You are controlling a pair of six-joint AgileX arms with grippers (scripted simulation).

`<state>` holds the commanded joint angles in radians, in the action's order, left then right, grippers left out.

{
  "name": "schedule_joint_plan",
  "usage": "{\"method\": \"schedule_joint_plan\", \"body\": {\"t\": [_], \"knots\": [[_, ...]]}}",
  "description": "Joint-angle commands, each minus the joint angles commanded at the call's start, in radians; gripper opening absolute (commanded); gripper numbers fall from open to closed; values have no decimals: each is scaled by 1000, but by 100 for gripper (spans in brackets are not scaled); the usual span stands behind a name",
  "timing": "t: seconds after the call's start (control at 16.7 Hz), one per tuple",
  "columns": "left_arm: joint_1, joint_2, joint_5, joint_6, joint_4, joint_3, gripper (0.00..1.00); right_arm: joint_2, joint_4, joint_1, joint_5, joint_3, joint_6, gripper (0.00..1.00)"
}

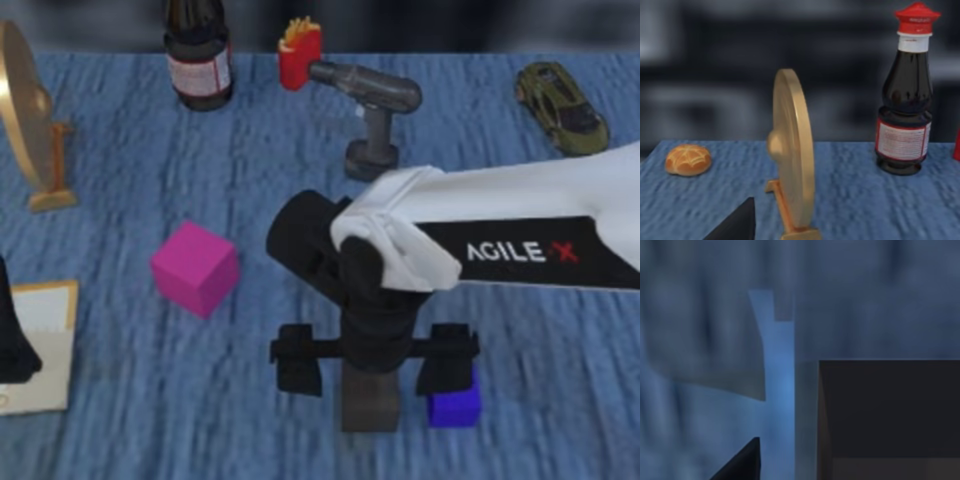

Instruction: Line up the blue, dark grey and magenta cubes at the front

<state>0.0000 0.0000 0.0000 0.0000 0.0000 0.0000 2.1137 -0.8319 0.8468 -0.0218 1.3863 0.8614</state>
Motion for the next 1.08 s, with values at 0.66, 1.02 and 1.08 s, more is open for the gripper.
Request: {"method": "schedule_joint_plan", "body": {"t": [0.66, 1.02, 1.08], "knots": [[0, 0, 0, 0, 0, 0, 100, -98, -241, 12, 1, 142, 0, 100], [-23, 92, 4, 12, -60, 90, 100, -188, -184, -35, -23, 76, -45, 100], [-33, 138, 5, 17, -89, 134, 100, -232, -160, -55, -34, 42, -67, 100]]}}
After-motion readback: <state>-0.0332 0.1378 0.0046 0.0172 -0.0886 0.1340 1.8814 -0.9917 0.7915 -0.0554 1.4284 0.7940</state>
